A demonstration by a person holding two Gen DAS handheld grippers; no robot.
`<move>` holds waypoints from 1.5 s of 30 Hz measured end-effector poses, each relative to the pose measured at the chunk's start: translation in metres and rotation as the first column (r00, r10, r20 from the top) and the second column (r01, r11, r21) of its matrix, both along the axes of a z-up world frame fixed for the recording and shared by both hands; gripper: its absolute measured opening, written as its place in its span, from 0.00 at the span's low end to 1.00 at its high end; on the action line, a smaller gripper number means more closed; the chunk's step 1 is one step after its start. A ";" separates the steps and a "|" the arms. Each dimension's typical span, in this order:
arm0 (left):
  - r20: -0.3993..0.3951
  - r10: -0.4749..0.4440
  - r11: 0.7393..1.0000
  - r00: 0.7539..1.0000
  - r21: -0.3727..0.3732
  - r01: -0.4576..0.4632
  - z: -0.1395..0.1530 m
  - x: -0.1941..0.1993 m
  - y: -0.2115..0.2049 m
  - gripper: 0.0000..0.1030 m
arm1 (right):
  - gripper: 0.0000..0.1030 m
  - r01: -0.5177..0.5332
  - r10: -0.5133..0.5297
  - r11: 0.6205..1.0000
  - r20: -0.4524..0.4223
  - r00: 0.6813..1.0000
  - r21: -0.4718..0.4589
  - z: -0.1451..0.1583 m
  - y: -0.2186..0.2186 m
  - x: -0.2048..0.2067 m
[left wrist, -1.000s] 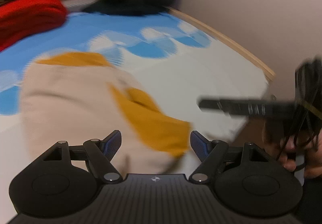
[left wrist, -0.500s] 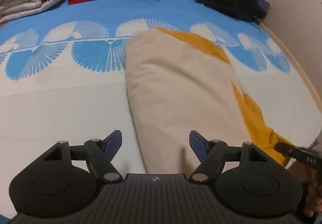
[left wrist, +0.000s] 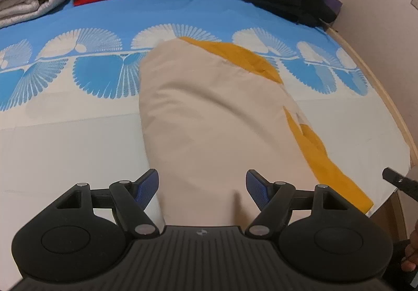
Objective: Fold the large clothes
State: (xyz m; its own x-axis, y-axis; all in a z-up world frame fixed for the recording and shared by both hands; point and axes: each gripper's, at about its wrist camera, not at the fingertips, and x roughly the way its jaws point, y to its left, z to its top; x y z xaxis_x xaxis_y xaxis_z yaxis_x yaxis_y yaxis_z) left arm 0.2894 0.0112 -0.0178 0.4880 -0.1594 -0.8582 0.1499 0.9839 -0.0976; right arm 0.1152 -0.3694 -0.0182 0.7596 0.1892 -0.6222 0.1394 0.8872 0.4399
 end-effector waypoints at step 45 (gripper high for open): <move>-0.070 -0.038 0.994 0.997 0.104 0.045 -0.025 0.010 -0.018 0.76 | 0.33 -0.064 0.077 0.987 0.078 0.994 -0.149 0.026 0.023 0.061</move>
State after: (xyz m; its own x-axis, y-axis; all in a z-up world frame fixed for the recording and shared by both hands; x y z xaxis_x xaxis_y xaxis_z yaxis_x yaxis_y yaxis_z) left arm 0.2990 -0.0070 -0.0423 0.4234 -0.0847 -0.9020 0.1872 0.9823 -0.0044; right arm 0.1763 -0.3468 0.0076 0.7980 0.1558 -0.5822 0.0425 0.9491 0.3122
